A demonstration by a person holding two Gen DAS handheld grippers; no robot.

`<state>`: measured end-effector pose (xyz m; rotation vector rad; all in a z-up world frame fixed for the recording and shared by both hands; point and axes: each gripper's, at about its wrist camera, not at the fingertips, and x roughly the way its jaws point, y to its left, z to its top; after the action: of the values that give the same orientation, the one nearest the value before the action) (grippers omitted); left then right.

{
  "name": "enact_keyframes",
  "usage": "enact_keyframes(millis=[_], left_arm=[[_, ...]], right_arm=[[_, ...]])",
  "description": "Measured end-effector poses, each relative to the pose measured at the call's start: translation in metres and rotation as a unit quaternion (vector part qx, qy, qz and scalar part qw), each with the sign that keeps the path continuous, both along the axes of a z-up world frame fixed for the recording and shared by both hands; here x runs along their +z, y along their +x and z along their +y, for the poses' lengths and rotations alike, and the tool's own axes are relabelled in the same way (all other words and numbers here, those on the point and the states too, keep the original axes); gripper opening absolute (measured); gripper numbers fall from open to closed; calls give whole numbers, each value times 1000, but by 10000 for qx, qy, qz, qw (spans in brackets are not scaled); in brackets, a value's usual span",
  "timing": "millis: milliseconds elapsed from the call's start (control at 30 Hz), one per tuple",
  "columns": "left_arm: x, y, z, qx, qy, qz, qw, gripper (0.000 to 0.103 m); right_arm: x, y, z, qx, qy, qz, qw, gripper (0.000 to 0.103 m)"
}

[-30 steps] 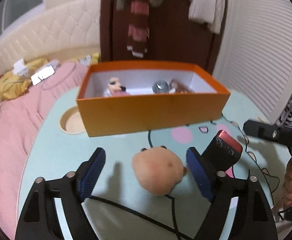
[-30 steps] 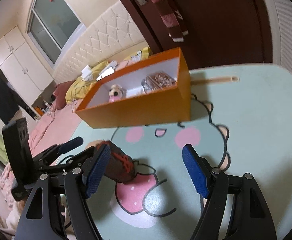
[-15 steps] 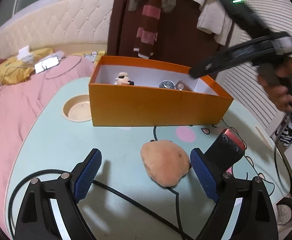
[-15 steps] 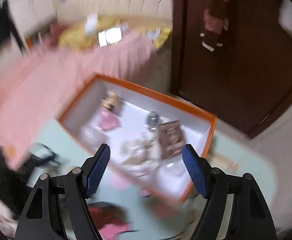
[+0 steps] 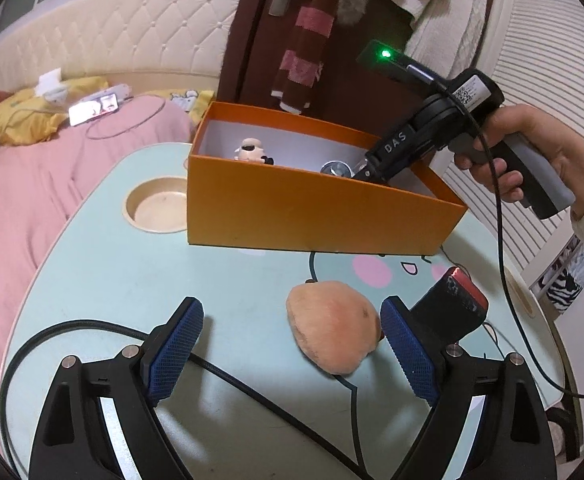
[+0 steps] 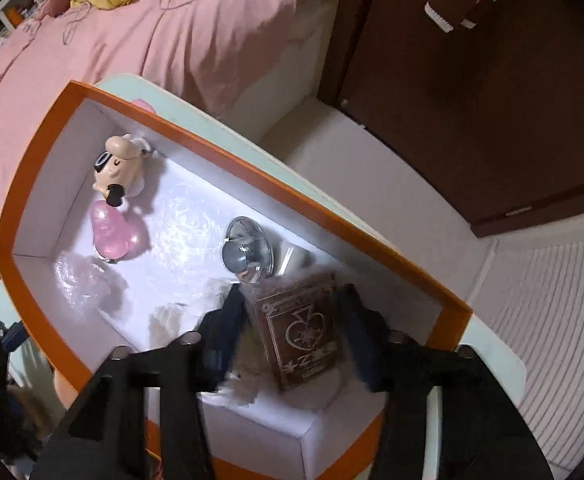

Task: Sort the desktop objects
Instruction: 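Grasp the brown card box inside the orange box with the right tool, then lift the card box out and place it on the desk, right tool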

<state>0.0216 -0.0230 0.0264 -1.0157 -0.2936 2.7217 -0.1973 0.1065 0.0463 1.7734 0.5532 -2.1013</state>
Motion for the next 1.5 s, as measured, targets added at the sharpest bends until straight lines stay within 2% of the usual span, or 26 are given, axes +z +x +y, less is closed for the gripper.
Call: enact_keyframes(millis=[133, 300, 433, 567, 667, 833, 967, 1133, 1200, 1267, 1300, 1367, 1433, 1500], left_arm=[[0, -1, 0, 10, 15, -26, 10000, 90], [-1, -3, -1, 38, 13, -55, 10000, 90], [-2, -3, -3, 90, 52, -84, 9999, 90], [-3, -4, -4, 123, 96, -113, 9998, 90], [-3, -3, -3, 111, 58, -93, 9999, 90], [-4, -4, -2, 93, -12, -106, 9999, 90], [-5, -4, -6, 163, 53, -114, 9998, 90], [-5, -4, -6, 134, 61, -104, 9998, 90], [-4, -3, -6, 113, 71, -43, 9999, 90], [-1, -6, -6, 71, 66, -49, 9999, 90], [0, -7, -5, 54, 65, -72, 9999, 90], [7, -8, -5, 8, 115, -87, 9999, 90], [22, -11, -6, -100, 196, -64, 9997, 90], [46, -20, -4, -240, 193, 27, 9995, 90]], right_arm=[[9, 3, 5, -137, -339, -9, 9993, 44], [44, 31, 19, -290, -1011, 441, 9935, 44], [87, 75, 36, -306, -1714, 863, 9809, 44], [101, 129, 48, -217, -1999, 1046, 9740, 44], [83, 167, 47, -290, -1804, 1100, 9770, 44], [23, 194, 41, -513, -1115, 1064, 9867, 44], [3, 198, 46, -720, -1120, 1246, 9832, 44], [-5, 200, 50, -875, -1194, 1444, 9784, 45], [-1, 207, 54, -925, -1429, 1653, 9714, 46], [4, 216, 60, -996, -1722, 1944, 9605, 72], [8, 222, 65, -1106, -1900, 2198, 9505, 76], [14, 235, 76, -1313, -2259, 2654, 9280, 77], [18, 242, 86, -1454, -2643, 2853, 9097, 77], [22, 240, 92, -1522, -2794, 2927, 9017, 77]])
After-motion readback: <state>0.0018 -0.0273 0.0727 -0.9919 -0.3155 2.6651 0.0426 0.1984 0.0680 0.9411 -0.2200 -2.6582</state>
